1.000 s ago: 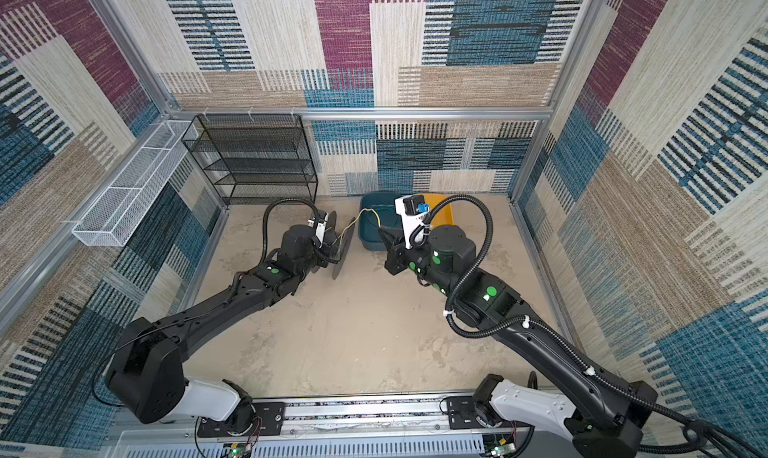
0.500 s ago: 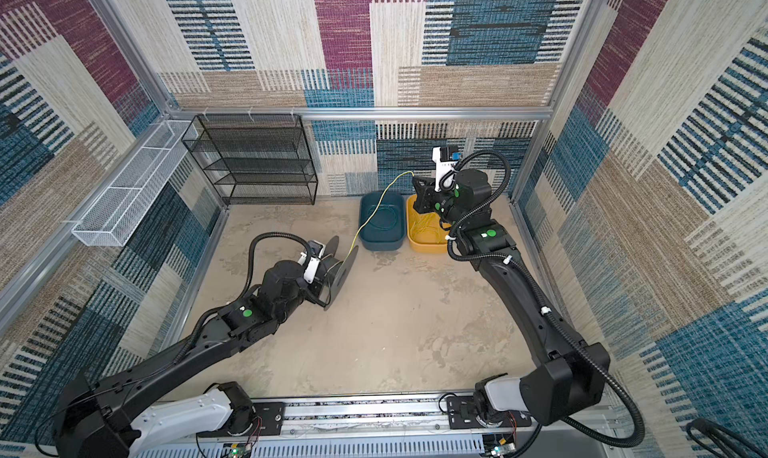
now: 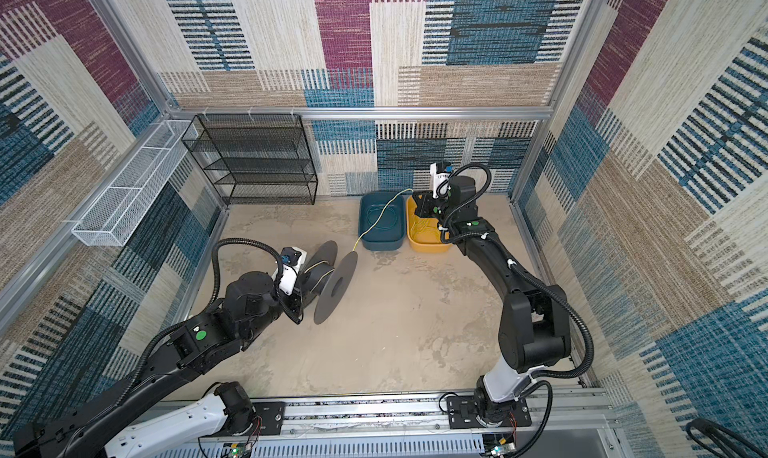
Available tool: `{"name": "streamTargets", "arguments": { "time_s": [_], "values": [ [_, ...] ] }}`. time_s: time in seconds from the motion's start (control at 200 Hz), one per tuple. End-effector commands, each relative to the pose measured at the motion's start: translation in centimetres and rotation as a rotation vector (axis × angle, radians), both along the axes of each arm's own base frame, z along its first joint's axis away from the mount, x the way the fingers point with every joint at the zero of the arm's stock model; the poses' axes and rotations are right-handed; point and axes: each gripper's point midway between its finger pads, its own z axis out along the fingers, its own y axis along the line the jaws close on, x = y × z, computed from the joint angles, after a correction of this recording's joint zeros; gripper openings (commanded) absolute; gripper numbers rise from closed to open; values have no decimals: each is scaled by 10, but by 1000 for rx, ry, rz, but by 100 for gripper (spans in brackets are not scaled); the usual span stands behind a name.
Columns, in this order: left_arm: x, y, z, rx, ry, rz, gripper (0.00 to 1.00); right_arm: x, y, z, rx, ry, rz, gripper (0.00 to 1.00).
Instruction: Wrap the cables
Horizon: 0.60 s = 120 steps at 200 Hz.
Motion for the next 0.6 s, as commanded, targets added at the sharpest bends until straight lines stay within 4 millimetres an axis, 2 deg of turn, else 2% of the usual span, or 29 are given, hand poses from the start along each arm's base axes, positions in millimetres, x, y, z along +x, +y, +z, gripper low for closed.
{"name": "streamTargets", "arguments": {
  "time_s": [0.0,0.08,0.225,0.421,0.596],
  "values": [
    [-2,-5,29,-105,-8,-18,0,-1,1,-13,34,-25,-3,0],
    [5,-6,50,-168,-6,-21,0,-12,3,-37,53,12,7,0],
    [34,-4,81,-283,-1,11,0,-41,16,-68,64,51,27,0],
    [79,-4,117,-416,-52,67,0,-79,59,-104,51,97,87,0],
    [118,0,134,-529,-93,144,0,-104,97,-128,44,130,139,0]
  ]
}}
